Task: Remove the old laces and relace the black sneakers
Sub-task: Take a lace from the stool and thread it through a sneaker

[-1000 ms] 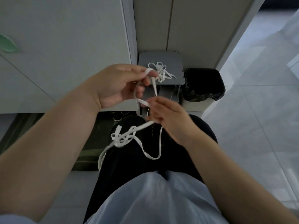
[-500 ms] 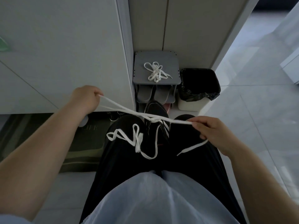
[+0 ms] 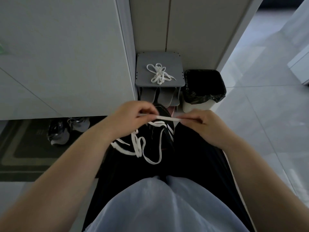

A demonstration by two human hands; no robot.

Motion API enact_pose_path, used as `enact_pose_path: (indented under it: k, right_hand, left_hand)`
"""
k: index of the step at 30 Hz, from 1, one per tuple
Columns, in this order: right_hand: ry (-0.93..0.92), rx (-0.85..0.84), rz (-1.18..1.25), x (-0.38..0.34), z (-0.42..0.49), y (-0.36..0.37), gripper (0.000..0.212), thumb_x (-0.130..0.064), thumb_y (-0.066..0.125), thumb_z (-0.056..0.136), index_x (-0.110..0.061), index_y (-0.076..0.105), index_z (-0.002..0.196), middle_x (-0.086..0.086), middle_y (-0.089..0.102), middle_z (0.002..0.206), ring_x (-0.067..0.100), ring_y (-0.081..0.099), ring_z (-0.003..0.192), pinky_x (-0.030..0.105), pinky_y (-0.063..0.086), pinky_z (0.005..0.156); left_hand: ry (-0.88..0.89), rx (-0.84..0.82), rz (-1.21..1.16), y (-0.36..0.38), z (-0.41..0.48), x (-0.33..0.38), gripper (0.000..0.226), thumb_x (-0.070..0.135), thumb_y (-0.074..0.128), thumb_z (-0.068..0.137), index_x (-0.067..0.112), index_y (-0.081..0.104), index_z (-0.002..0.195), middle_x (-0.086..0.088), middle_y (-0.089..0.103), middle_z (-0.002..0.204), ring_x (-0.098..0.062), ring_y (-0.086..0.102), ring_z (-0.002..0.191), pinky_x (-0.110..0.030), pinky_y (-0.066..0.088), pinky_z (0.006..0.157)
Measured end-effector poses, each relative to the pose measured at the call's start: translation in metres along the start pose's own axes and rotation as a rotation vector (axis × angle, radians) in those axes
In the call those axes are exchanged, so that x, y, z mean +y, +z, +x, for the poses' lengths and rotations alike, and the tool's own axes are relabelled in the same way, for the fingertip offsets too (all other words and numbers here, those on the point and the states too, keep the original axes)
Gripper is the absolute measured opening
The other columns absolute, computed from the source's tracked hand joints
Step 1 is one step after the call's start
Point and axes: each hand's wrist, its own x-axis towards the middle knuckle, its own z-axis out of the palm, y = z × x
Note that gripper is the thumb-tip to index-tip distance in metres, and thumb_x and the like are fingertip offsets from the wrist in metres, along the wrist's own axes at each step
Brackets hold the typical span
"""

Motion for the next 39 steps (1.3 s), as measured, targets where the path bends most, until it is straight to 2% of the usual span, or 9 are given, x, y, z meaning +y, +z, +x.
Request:
enact_pose_path:
  k: [2,5,10,15,19,25,29,34,39]
  right_hand:
    - [0.032,-0.036,-0.033,0.008,-0.003,0.002,0.019,-0.021,0.059,0.091,-0.035,0.068,0.099,-0.002,0.065,0.093,0.012,0.061,0.086,0.023,0.045,0.082]
    - [0.058,-0.062,-0.08,0.012,-0.001,0.012,0.024,-0.015,0.056,0.092,-0.031,0.07,0.103,-0.012,0.066,0.09,0.003,0.061,0.084,0.025,0.048,0.085]
    - [0.045,-0.04,0.105,-0.011,0.016,0.037,0.018,-0.008,0.068,0.083,-0.022,0.07,0.095,-0.009,0.07,0.083,0.005,0.067,0.078,0.02,0.053,0.08]
    - [-0.009,0.124,0.288,-0.042,0.042,0.046,0.016,-0.007,0.076,0.074,-0.019,0.066,0.072,-0.001,0.069,0.068,0.009,0.067,0.063,0.024,0.055,0.064]
    - [0.096,0.179,0.28,-0.037,0.053,0.045,0.017,-0.022,0.077,0.075,-0.012,0.065,0.068,0.002,0.066,0.057,0.012,0.063,0.052,0.026,0.055,0.057]
    - [0.405,-0.083,-0.106,-0.011,0.05,0.079,0.032,-0.03,0.054,0.093,-0.009,0.068,0.073,0.007,0.072,0.072,0.011,0.059,0.048,0.023,0.049,0.054]
    - [0.415,-0.062,-0.205,-0.011,0.053,0.092,0.033,-0.034,0.056,0.088,-0.007,0.07,0.075,0.004,0.06,0.054,0.018,0.058,0.054,0.027,0.048,0.057]
    - [0.402,-0.052,-0.023,-0.002,0.05,0.099,0.015,-0.02,0.062,0.086,-0.017,0.066,0.072,-0.003,0.056,0.054,0.001,0.05,0.037,0.01,0.038,0.044]
    - [0.429,0.046,0.168,0.007,0.047,0.104,0.016,-0.011,0.064,0.085,-0.009,0.069,0.1,-0.005,0.061,0.067,0.008,0.057,0.048,0.018,0.046,0.059]
  left_hand:
    - [-0.038,0.024,0.102,-0.012,-0.01,-0.008,0.008,0.029,0.058,0.088,0.031,0.066,0.087,0.017,0.062,0.086,0.003,0.057,0.084,-0.022,0.044,0.08]
    - [-0.12,0.017,0.273,-0.021,-0.018,-0.021,0.01,0.027,0.055,0.09,0.025,0.063,0.087,0.013,0.059,0.092,-0.008,0.056,0.088,-0.034,0.047,0.085]
    - [-0.068,-0.016,0.251,0.004,-0.015,-0.013,0.04,0.029,0.056,0.09,0.023,0.045,0.128,0.008,0.047,0.13,-0.009,0.04,0.123,-0.02,0.03,0.098]
    - [-0.037,0.062,-0.035,0.017,0.0,0.004,0.027,0.023,0.051,0.093,0.022,0.05,0.12,0.01,0.064,0.098,-0.002,0.06,0.089,-0.017,0.046,0.078]
    - [-0.087,0.235,0.07,0.015,0.001,-0.012,0.015,0.028,0.049,0.094,0.024,0.063,0.091,0.01,0.065,0.073,-0.001,0.057,0.066,-0.021,0.043,0.062]
    - [-0.286,0.241,0.285,0.042,-0.006,-0.047,0.017,0.037,0.056,0.089,0.031,0.069,0.096,0.01,0.068,0.087,-0.009,0.06,0.079,-0.024,0.04,0.063]
    - [-0.275,0.276,0.339,0.06,-0.006,-0.053,0.018,0.033,0.057,0.088,0.032,0.071,0.099,0.009,0.07,0.096,-0.011,0.061,0.091,-0.031,0.048,0.075]
    - [-0.262,0.326,0.347,0.071,-0.004,-0.058,0.02,0.032,0.055,0.089,0.027,0.07,0.101,0.007,0.069,0.1,-0.014,0.059,0.096,-0.029,0.045,0.077]
    - [-0.233,0.35,0.344,0.074,-0.002,-0.06,0.018,0.031,0.056,0.089,0.025,0.07,0.098,0.006,0.068,0.096,-0.013,0.058,0.093,-0.026,0.041,0.072]
